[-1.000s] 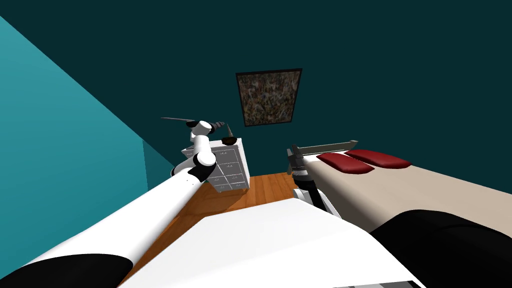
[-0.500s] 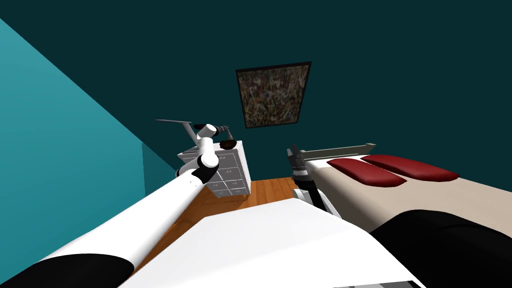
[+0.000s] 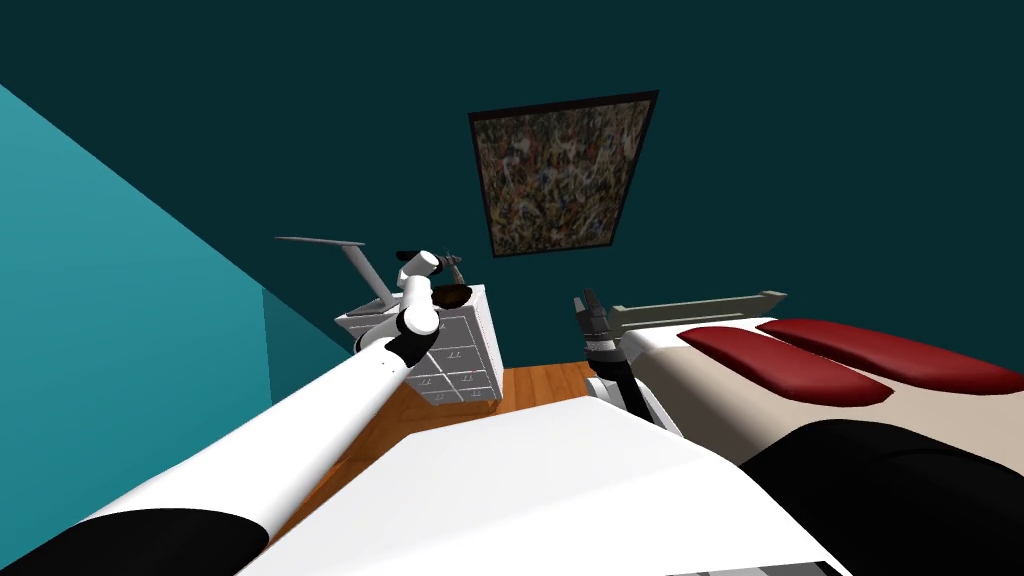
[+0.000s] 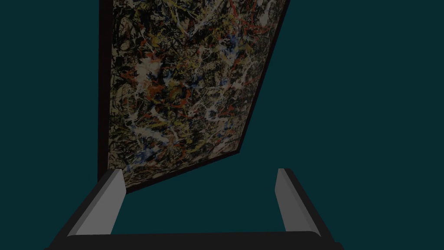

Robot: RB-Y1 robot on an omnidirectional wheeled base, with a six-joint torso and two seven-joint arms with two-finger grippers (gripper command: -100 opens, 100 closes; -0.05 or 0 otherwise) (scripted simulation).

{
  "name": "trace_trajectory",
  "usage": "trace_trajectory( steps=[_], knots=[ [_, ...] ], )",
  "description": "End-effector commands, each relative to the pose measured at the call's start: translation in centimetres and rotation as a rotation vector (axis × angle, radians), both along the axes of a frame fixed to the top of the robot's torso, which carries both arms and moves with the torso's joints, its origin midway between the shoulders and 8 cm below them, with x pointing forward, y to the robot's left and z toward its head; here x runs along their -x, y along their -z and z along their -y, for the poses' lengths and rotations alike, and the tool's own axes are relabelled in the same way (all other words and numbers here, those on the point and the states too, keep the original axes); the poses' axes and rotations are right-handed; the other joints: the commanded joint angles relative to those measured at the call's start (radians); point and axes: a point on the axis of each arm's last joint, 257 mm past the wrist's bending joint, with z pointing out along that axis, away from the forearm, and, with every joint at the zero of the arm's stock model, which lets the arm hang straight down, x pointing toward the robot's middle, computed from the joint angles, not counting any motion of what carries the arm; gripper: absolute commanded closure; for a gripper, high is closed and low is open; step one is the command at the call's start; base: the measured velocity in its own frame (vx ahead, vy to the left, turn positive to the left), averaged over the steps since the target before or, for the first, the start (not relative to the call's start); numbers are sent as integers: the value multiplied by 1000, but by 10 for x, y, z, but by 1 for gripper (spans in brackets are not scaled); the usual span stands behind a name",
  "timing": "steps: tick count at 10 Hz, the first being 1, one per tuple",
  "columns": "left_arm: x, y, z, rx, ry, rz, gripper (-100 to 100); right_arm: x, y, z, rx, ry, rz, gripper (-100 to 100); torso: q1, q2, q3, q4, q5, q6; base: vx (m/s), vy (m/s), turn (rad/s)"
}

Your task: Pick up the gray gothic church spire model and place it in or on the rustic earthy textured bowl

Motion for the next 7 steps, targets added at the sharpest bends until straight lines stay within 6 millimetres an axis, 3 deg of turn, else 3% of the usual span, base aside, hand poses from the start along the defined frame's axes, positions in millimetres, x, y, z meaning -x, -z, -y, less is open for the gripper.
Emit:
trace_trajectory(
  steps=[1,2,3,7],
  knots=[
    [0,0,0,0,0,0,0,0,0,0,0,0,0,0,0,0,0,0,0,0,20,1,1],
    [0,0,0,0,0,0,-100,0,0,0,0,0,0,0,0,6,4,2,0,0,10,1,0],
    [0,0,0,0,0,0,100,0,0,0,0,0,0,0,-1,9,5,3,0,0,0,0,0],
    [0,0,0,-1,0,0,100,0,0,0,0,0,0,0,-1,10,6,3,0,0,0,0,0]
  ],
)
